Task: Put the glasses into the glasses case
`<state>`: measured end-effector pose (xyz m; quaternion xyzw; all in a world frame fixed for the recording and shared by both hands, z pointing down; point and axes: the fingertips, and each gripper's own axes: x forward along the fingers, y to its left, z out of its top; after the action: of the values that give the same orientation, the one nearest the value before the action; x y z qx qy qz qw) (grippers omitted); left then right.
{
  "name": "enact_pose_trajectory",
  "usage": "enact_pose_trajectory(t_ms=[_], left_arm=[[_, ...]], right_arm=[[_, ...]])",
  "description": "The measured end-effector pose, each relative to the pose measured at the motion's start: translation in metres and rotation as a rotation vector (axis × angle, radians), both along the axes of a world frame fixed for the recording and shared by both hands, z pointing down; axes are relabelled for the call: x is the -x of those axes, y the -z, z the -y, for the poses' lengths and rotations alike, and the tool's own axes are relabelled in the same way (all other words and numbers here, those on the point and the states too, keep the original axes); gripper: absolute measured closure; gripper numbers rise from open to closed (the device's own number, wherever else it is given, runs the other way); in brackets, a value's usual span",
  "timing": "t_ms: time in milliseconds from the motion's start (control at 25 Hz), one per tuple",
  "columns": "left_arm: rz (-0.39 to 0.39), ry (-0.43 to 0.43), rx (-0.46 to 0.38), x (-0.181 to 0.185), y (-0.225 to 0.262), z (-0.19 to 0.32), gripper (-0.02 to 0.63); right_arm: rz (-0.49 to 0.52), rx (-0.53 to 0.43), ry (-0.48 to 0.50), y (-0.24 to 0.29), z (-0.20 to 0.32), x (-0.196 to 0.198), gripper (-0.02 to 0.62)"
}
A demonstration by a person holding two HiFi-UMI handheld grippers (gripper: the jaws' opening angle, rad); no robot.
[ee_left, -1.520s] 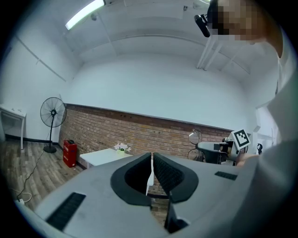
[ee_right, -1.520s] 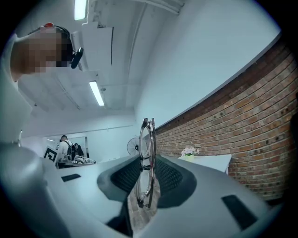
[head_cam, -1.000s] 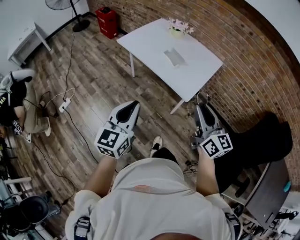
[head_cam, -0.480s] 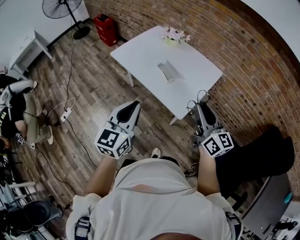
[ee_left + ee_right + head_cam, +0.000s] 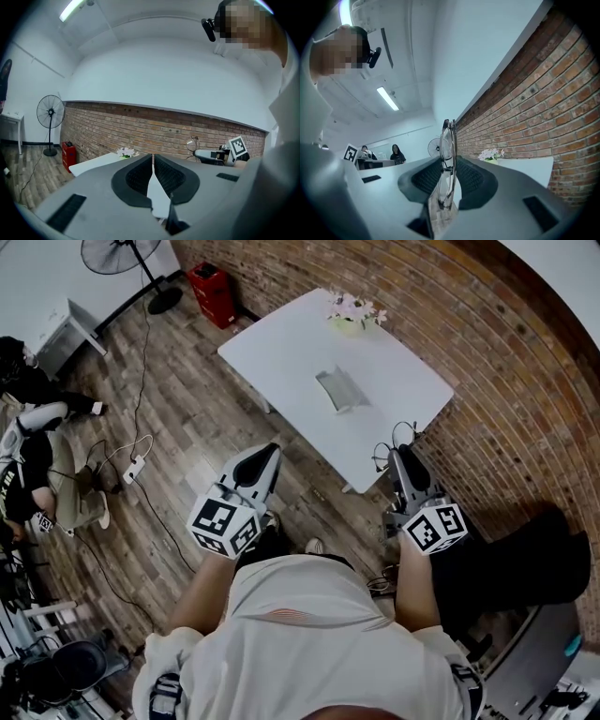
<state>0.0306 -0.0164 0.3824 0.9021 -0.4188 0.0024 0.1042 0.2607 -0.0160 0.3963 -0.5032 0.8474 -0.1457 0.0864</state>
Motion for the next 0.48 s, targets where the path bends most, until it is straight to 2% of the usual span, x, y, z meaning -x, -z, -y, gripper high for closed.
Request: enact_pose_trajectory(t_ms=[240,480], left_arm=[[-0.019,-0.037,0.003,0.009,-0.006,0.059,0.580],[-0.028,-0.124,0.004,0.016,-0.007,0.141,0.580]], right_arm=[[-0.020,0.013,-0.041,-0.005,0.046,0.007,0.443],[-0.060,0.034,-0.119,-0.001,0.105,0.021,0.443]])
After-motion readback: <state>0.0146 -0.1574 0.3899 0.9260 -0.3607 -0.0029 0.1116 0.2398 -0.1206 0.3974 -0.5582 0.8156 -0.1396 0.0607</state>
